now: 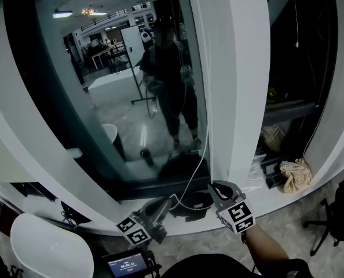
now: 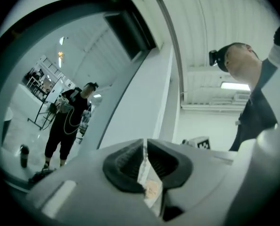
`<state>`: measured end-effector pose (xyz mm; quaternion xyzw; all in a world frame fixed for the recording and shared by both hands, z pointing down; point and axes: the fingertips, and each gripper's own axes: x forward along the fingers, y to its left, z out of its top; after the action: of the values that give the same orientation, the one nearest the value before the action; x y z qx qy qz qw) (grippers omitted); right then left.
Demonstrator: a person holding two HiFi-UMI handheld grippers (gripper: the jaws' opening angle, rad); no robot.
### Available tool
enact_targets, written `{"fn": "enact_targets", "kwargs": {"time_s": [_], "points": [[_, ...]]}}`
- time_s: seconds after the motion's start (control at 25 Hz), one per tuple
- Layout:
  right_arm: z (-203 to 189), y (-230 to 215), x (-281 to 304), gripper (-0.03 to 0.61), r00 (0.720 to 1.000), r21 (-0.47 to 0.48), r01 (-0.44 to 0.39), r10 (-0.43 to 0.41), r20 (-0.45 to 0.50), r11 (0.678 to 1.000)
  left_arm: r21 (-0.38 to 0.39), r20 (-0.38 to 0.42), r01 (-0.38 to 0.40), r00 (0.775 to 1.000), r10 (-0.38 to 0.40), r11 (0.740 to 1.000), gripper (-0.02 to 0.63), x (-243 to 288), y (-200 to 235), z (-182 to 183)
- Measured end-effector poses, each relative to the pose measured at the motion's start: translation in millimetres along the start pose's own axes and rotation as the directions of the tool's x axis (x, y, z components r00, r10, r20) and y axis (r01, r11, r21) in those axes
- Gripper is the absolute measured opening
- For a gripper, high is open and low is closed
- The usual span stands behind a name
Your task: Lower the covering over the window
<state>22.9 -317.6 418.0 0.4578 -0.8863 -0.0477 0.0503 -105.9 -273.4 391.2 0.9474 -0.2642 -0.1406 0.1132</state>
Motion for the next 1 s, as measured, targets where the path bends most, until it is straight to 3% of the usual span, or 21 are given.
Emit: {"fn": "enact_targets", "kwargs": {"time_s": [0.08,0.2,0.24,0.4,0.56,0.76,0.8,0.88,1.0], "points": [[-24,13,-1,0.014,0.998,0.027,-0.029,0.031,-0.057,0.999,0.065,0.017,0.043,0.999,-0.044,0.997,0.018,21,-20,22],[-57,30,-1,0.014,0.991,0.048,-0.043,0.049,-0.124,0.998,0.219,0.014,0.075,0.997,-0.08,0.973,0.06,43,-43,50],[-69,33,-1,0.014,0.988,0.062,-0.045,0.054,-0.148,0.997,0.232,0.027,0.083,0.995,-0.092,0.969,0.057,47,-47,60],[-120,57,-7,0.014,0.959,0.111,-0.089,0.115,-0.26,0.99,0.153,0.05,0.181,0.98,-0.19,0.972,0.078,71,-65,75],[-166,95,-19,0.014,0.919,0.153,-0.144,0.19,-0.344,0.978,0.205,0.022,0.196,0.979,-0.205,0.959,0.129,102,-84,65],[-194,115,-39,0.014,0.883,0.215,-0.177,0.252,-0.395,0.96,0.142,0.067,0.197,0.976,-0.208,0.97,0.132,126,-92,71],[-197,117,-43,0.014,0.88,0.223,-0.179,0.258,-0.399,0.958,0.138,0.074,0.193,0.976,-0.204,0.972,0.111,128,-93,74],[-201,118,-50,0.014,0.875,0.239,-0.177,0.264,-0.405,0.955,0.12,0.081,0.198,0.975,-0.208,0.973,0.011,132,-95,75],[-210,118,-58,0.014,0.858,0.248,-0.177,0.273,-0.436,0.952,0.102,0.056,0.189,0.979,-0.195,0.977,0.009,135,-96,65]]}}
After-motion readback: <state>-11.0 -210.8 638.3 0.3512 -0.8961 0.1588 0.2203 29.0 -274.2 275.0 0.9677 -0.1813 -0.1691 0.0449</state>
